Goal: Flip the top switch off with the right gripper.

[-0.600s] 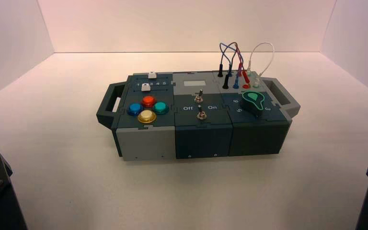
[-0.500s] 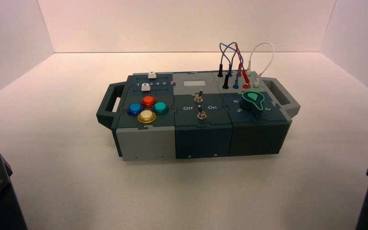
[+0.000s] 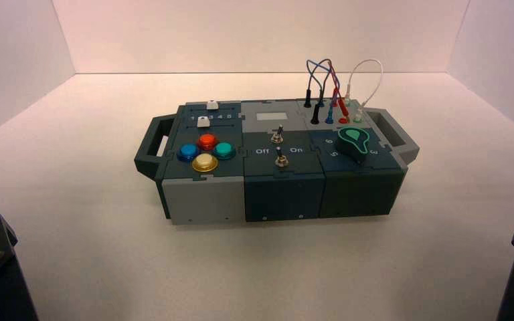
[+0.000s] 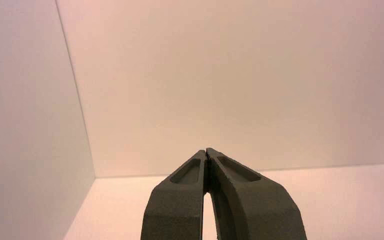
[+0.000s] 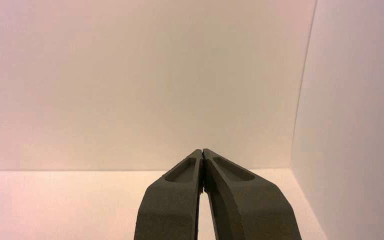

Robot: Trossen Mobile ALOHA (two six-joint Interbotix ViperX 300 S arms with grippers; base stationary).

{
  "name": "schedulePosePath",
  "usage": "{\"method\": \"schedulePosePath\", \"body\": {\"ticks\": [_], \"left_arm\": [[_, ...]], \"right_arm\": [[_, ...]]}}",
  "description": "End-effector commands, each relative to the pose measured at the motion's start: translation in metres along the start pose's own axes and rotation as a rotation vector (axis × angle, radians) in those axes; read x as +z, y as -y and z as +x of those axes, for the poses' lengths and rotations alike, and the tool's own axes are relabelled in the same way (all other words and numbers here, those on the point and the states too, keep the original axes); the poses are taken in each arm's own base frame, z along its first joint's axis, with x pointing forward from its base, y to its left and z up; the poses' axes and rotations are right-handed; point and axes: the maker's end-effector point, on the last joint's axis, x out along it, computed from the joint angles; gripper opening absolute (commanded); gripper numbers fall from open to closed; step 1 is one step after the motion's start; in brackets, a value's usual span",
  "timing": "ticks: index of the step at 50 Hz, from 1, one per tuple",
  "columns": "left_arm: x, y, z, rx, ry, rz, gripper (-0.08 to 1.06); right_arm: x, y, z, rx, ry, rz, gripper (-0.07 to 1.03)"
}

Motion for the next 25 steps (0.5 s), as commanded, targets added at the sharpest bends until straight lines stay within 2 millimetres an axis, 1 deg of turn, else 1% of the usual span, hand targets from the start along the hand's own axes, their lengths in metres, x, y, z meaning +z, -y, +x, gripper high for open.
{"method": "schedulePosePath", "body": {"ticks": [1, 6, 12, 21, 25], "left_arm": [[0.016, 0.006, 0.005, -0.022, -0.004, -0.005, -0.04], [0.013, 0.014, 0.01, -0.052, -0.059, -0.027, -0.03], [0.003, 0.029, 0.015, -0.104, -0.144, -0.034, -0.03], [-0.016, 0.058, 0.021, -0.198, -0.346, -0.004, -0.03], [-0.027, 0.067, 0.021, -0.228, -0.446, 0.02, -0.03]], "right_arm": [[0.014, -0.003, 0.003, 0.012, 0.015, 0.006, -0.03], [0.013, -0.004, 0.005, 0.013, -0.007, 0.007, -0.03], [0.012, -0.004, 0.009, 0.014, -0.053, 0.007, -0.03], [0.005, -0.006, 0.01, 0.02, -0.14, 0.003, -0.03], [0.002, -0.006, 0.009, 0.021, -0.165, 0.003, -0.03]]}}
